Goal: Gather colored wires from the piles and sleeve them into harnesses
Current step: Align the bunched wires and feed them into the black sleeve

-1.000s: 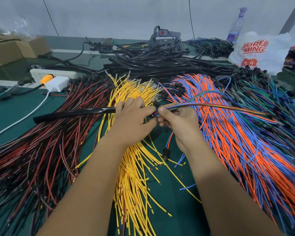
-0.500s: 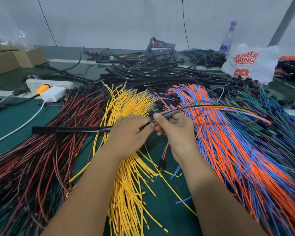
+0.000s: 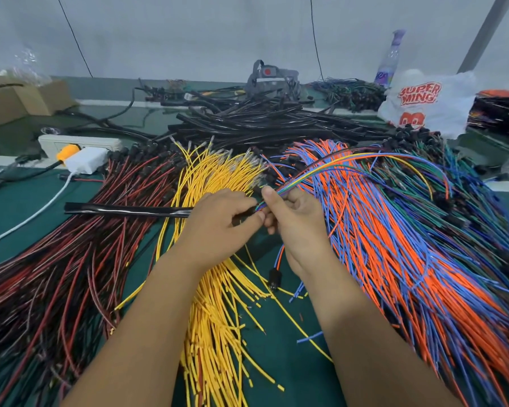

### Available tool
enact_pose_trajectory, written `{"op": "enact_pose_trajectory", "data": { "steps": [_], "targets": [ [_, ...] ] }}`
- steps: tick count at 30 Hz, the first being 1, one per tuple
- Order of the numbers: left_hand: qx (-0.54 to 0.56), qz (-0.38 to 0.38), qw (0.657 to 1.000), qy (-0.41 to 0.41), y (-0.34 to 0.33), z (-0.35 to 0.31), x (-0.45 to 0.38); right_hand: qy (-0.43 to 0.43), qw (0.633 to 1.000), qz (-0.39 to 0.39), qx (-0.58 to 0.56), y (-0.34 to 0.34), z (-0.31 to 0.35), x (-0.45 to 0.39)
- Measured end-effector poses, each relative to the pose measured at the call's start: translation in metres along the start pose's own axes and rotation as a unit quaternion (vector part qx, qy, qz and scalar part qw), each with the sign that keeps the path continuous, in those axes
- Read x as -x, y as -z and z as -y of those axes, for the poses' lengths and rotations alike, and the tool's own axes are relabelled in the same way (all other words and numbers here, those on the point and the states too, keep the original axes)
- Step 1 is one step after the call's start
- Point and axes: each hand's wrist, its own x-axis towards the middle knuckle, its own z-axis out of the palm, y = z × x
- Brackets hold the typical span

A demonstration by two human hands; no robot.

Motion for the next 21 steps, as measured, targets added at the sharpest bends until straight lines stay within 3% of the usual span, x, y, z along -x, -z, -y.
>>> {"op": "enact_pose_trajectory", "data": {
  "steps": [7, 16, 21],
  "targets": [
    [-0.056, 0.025, 0.997, 0.051, -0.0050, 0.0002, 0.0021, 0.036, 0.998, -0.053, 0.019, -0.0011, 0.0010, -0.0004],
    [-0.116, 0.034, 0.992, 0.042, -0.0063, 0.0037, 0.0023, 0.032, 0.998, 0.025, 0.043, 0.0050, -0.0010, -0.0014],
    [-0.116, 0.030, 0.993, 0.021, -0.0092, 0.0030, 0.0027, 0.025, 0.999, 0.019, 0.034, 0.0048, 0.0017, -0.0010]
  ]
}}
